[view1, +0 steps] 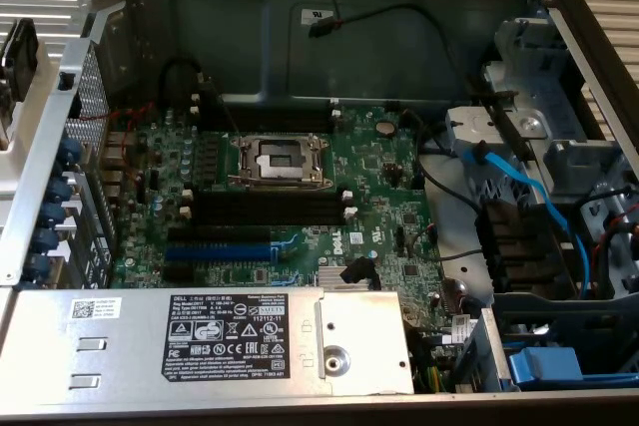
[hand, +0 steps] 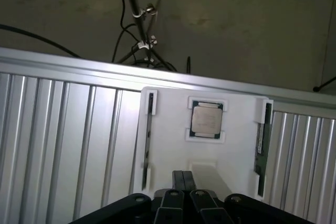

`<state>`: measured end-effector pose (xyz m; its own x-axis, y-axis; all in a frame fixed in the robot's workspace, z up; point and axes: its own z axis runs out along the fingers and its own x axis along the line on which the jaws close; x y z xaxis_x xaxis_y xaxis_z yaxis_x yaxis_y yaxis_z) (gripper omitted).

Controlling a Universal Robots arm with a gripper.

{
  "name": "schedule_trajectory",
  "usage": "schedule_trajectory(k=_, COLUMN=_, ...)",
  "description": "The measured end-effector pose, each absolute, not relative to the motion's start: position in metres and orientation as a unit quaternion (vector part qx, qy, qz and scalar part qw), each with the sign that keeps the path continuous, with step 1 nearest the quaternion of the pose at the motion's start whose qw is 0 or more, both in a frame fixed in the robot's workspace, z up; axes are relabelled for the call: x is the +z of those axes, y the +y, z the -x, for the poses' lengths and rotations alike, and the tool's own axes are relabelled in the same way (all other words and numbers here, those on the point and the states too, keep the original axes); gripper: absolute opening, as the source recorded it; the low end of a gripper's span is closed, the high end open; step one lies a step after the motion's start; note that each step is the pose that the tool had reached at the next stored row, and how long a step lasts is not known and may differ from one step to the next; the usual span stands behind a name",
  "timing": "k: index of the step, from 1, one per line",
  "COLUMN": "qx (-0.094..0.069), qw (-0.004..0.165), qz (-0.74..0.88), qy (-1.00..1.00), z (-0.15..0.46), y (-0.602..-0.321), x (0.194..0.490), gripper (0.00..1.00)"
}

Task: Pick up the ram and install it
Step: 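Pick up the ram and move it above insertion slot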

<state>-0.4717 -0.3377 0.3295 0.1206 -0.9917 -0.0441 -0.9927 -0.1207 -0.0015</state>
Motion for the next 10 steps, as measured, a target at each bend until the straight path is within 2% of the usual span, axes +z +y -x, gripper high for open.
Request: schedule_trajectory(k=10, qx=0.018, qw=0.018, qz=0.748, qy=0.663, z=0.472, y=-0.347, x=0.309, gripper=0.10)
